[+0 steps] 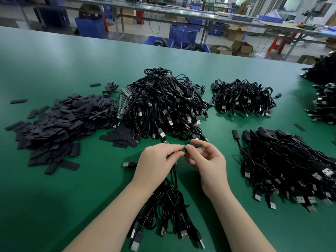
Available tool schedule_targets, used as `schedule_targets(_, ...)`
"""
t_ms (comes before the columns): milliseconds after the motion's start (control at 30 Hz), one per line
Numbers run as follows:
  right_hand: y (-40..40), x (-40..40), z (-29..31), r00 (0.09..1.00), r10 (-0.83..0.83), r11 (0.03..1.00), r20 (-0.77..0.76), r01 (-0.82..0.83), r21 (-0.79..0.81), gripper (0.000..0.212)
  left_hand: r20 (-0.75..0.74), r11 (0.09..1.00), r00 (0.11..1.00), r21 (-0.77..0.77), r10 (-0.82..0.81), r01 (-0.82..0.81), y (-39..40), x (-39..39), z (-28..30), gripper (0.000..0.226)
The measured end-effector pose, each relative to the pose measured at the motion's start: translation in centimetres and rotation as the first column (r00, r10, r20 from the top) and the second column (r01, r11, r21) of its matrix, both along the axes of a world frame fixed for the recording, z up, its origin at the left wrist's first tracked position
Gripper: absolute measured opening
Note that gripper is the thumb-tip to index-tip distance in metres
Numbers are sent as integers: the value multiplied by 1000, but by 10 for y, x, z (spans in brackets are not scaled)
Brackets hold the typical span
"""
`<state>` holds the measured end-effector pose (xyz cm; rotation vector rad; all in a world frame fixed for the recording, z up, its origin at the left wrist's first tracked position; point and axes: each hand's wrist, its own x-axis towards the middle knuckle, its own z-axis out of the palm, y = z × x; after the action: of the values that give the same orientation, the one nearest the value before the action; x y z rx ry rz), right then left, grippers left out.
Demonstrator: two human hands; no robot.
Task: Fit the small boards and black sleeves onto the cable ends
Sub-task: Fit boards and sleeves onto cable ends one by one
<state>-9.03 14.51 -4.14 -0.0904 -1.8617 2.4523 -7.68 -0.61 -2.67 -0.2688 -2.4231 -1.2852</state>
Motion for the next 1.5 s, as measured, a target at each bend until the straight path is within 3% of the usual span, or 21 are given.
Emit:
schedule_targets(500, 0, 1, 0, 999, 37, 999, 26, -37, -17, 22, -33, 998, 999, -52, -25, 23, -1, 1, 2, 17)
schedule_targets(867, -5, 5, 2, 999, 18, 999, 34, -16, -50, 14, -110, 992, 993, -125, -33, 20, 1, 4, 3, 21)
schedule_targets(1000, -5, 4, 5, 999, 9, 997, 40, -6, -71, 25, -76, 996, 997, -88, -12, 6, 3, 3, 4, 20)
schedule_targets(1133, -9, 6, 10, 995, 31, 981, 92, -12, -195, 37, -81, 995, 996, -90, 35, -42, 5, 2, 4, 17)
schedule_targets(1233, -9, 7, 11, 992, 38, 980, 118, -14, -196, 22, -100, 991, 994, -121, 52, -64, 4, 2, 4, 17)
schedule_targets(1500, -7, 7, 12, 994, -39, 977, 101, 59, -204, 13, -66, 996, 998, -90, 17, -23, 4, -1, 4, 21)
